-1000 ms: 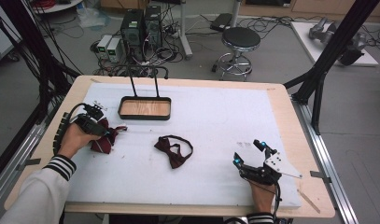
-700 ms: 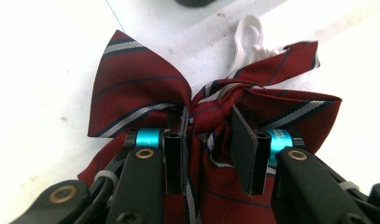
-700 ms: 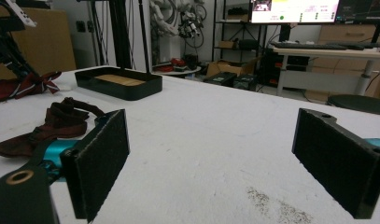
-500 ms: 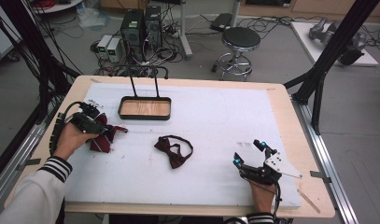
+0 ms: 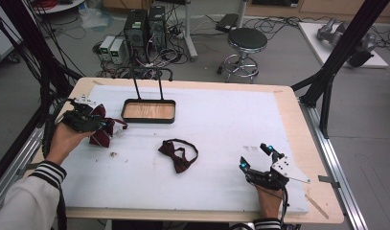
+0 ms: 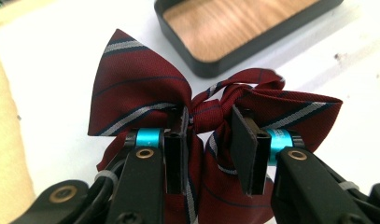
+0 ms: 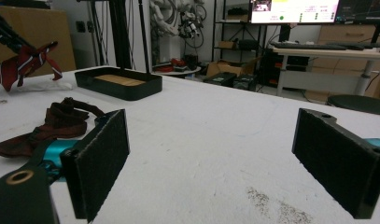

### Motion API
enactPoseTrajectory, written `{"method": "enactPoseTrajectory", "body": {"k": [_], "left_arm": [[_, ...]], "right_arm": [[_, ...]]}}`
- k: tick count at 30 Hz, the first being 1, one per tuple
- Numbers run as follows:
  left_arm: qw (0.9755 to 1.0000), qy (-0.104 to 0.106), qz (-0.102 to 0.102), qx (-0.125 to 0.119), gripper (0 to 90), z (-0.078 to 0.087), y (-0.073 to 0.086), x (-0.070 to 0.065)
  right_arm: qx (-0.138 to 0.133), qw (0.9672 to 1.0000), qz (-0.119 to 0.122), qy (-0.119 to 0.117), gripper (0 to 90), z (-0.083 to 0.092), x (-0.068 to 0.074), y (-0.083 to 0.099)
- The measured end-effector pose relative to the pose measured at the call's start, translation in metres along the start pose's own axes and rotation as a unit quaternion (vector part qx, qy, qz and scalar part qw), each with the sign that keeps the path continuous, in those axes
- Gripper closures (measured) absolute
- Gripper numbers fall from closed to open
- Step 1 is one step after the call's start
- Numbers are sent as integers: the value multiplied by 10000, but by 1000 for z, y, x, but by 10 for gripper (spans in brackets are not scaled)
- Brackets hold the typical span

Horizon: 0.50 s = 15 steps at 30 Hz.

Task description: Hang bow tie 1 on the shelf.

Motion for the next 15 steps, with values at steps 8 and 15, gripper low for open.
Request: {"method": "enactPoseTrajectory", "body": {"k": [8, 15], "left_arm": [[9989, -9, -78, -471, 678, 12, -15, -1], [9960, -27, -120, -889, 678, 22, -27, 0]], "right_arm": [[-4, 10000, 8, 0, 103, 0, 0, 0], [-5, 10000, 18, 1, 103, 0, 0, 0]]}}
Point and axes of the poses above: each handheld gripper's, and its own axes: z roughly backward along the jaws, y roughly out of its underside, x roughly to its left, the point moved 10 cm from there along -z, roughly forward along the jaws, and after that the axes turned 3 degrees about -y, right-handed, at the moved point
